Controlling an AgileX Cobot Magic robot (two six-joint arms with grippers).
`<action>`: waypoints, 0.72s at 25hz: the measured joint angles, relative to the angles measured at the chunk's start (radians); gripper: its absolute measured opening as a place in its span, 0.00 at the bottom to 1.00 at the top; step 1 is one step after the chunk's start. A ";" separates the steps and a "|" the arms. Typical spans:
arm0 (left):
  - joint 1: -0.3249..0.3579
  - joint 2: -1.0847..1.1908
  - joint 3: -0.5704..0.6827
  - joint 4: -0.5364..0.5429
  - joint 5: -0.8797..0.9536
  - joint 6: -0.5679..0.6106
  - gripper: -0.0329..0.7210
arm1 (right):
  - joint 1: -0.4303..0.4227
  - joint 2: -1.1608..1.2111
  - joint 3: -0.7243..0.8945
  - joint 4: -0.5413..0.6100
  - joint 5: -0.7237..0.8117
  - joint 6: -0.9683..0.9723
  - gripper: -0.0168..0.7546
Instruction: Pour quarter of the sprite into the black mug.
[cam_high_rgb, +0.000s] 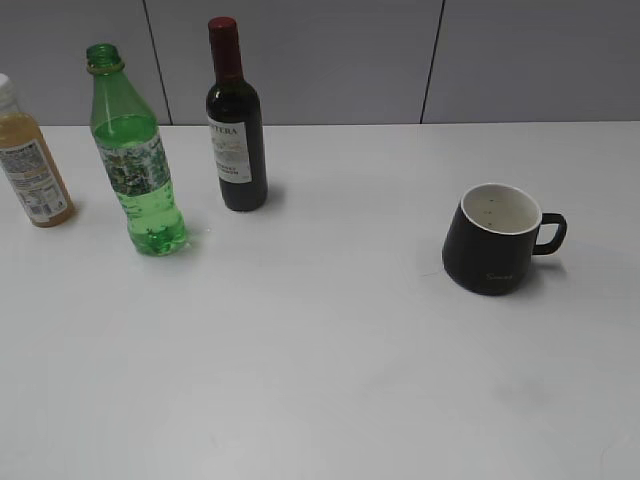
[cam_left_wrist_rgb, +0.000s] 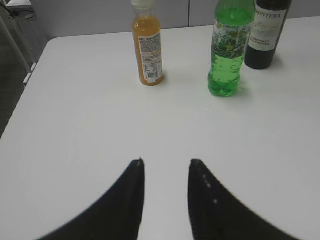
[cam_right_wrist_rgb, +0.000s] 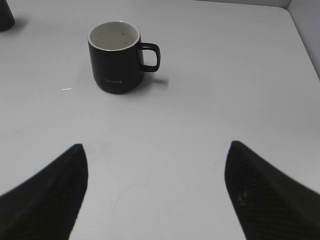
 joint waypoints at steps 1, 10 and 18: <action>0.000 0.000 0.000 0.000 0.000 0.000 0.36 | 0.000 0.000 0.000 0.000 0.000 0.000 0.86; 0.000 0.000 0.000 0.000 0.000 0.000 0.36 | 0.000 0.000 0.000 0.000 0.000 0.000 0.85; 0.000 0.000 0.000 0.000 0.000 0.000 0.36 | 0.000 0.000 0.000 0.000 0.000 0.000 0.85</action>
